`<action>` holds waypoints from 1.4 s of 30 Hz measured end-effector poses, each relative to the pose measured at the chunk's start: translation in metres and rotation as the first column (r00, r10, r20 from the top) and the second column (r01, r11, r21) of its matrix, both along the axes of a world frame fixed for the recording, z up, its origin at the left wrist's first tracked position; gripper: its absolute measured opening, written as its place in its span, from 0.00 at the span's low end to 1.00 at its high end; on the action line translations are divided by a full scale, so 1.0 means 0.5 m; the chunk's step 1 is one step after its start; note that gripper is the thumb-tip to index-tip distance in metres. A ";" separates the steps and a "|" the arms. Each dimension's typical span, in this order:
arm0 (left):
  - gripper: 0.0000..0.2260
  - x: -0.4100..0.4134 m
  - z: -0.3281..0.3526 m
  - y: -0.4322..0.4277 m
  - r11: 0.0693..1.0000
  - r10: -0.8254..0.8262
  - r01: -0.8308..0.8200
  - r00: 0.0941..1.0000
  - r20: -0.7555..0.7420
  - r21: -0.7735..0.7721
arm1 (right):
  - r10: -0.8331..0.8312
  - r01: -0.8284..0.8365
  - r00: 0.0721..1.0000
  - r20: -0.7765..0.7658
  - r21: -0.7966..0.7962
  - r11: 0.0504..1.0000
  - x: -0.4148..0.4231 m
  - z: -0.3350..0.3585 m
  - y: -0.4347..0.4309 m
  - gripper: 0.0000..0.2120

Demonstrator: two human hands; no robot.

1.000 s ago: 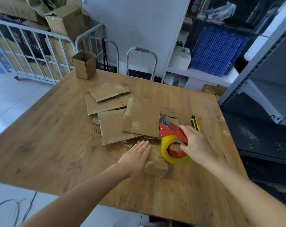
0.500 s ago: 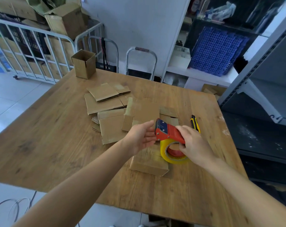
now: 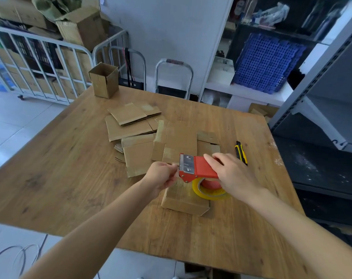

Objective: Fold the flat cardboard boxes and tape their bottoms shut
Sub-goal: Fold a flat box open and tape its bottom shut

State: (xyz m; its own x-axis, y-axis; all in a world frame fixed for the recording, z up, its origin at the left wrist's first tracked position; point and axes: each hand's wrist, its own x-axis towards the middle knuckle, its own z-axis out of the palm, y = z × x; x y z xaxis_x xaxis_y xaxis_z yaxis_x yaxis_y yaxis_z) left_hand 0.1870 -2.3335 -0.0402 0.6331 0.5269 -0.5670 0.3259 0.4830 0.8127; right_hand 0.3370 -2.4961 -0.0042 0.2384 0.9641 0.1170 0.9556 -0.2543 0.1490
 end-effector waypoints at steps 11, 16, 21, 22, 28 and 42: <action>0.08 -0.037 -0.019 0.025 1.000 -0.005 0.006 0.999 -0.048 0.018 | 0.018 -0.017 1.000 0.018 -0.042 0.999 -0.025 0.002 0.019 0.36; 0.10 -0.036 0.005 0.022 0.983 -0.050 0.057 0.998 -0.046 0.174 | -0.102 0.073 0.989 -0.108 -0.243 0.967 -0.038 0.028 0.023 0.39; 0.09 -0.028 0.011 0.033 0.948 -0.055 0.087 0.992 -0.111 0.305 | -0.178 0.014 0.882 -0.437 -0.352 0.936 -0.020 0.061 0.050 0.32; 0.09 -0.028 0.010 0.033 0.946 -0.054 0.089 0.991 -0.120 0.312 | -0.172 -0.007 0.870 -0.463 -0.360 0.933 -0.014 0.063 0.054 0.33; 0.09 -0.029 0.000 0.037 0.948 -0.037 0.079 0.989 -0.140 0.307 | -0.124 -0.076 0.850 -0.513 -0.352 0.933 0.011 0.058 0.042 0.42; 0.11 -0.053 -0.018 0.036 0.992 -0.044 0.053 0.996 -0.079 0.114 | -0.064 -0.115 0.804 -0.592 -0.261 0.958 0.038 0.055 0.007 0.32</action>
